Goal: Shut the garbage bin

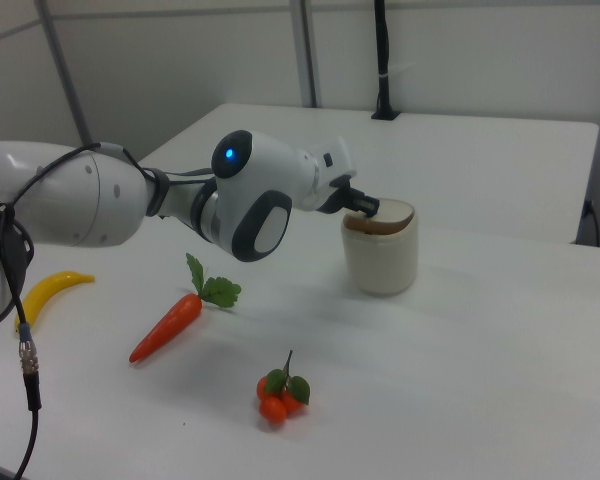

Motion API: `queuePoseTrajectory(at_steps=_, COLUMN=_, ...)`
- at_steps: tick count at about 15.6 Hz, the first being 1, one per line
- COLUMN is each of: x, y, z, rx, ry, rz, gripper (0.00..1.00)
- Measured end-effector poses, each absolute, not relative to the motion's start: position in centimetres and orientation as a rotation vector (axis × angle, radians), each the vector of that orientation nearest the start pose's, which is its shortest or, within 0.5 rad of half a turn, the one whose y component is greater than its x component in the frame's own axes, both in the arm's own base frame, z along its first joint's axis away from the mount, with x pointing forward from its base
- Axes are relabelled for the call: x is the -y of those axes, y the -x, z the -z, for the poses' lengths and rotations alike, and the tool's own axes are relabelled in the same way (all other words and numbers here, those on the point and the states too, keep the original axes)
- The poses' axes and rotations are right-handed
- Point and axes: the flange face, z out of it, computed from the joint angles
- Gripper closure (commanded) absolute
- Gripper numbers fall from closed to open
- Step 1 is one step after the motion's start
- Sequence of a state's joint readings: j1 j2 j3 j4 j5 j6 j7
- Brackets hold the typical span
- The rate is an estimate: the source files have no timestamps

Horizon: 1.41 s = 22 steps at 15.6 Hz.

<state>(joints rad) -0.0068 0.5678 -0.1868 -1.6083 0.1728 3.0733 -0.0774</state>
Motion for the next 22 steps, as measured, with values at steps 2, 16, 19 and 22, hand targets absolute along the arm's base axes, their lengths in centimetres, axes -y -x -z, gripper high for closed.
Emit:
queuePoseTrajectory(at_steps=2, x=12.8, y=-72.5, z=-40.4, rx=-0.286, ry=2.93, rz=1.391, gripper=1.0)
queuePoseTrajectory(at_steps=16, x=12.8, y=-71.9, z=-39.6, rx=-0.236, ry=2.963, rz=1.365, gripper=1.0)
queuePoseTrajectory(at_steps=19, x=12.8, y=-71.9, z=-40.2, rx=-0.236, ry=2.956, rz=1.378, gripper=1.0)
queuePoseTrajectory(at_steps=22, x=12.7, y=-71.6, z=-43.1, rx=-0.238, ry=2.926, rz=1.43, gripper=1.0)
